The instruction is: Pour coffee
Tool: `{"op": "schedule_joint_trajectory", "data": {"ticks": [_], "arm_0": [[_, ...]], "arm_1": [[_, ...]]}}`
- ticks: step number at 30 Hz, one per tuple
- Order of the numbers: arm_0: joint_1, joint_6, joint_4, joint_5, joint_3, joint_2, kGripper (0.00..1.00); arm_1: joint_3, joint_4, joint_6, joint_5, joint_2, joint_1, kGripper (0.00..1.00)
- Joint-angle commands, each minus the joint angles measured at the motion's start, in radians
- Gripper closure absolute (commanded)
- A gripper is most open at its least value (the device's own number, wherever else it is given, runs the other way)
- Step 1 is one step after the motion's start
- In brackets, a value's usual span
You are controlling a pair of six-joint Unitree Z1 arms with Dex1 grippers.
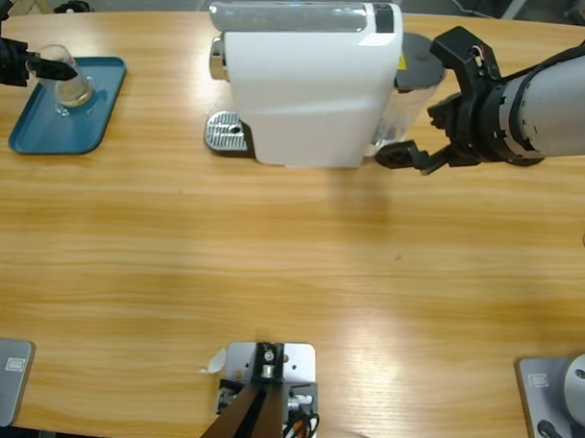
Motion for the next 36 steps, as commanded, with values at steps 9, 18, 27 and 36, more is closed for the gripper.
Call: {"op": "schedule_joint_trajectory", "data": {"ticks": [9, 18, 27, 36], "arm_0": [[-0.04, -0.124, 0.348, 0.09, 0.112, -0.542, 0.0], [-0.376, -0.148, 0.729, -0.034, 0.068, -0.955, 0.0], [-0.421, -0.232, 0.992, -0.092, 0.061, -1.208, 0.0], [-0.421, -0.229, 0.957, -0.106, 0.118, -1.207, 0.0]], "arm_1": [[-0.044, 0.152, -0.021, -0.025, -0.205, -0.014, 0.0], [0.001, 0.244, -0.019, -0.052, -0.377, -0.014, 0.0], [0.128, 0.28, -0.05, -0.098, -0.537, -0.016, 0.0], [0.129, 0.287, -0.051, -0.101, -0.557, -0.016, 0.0]]}}
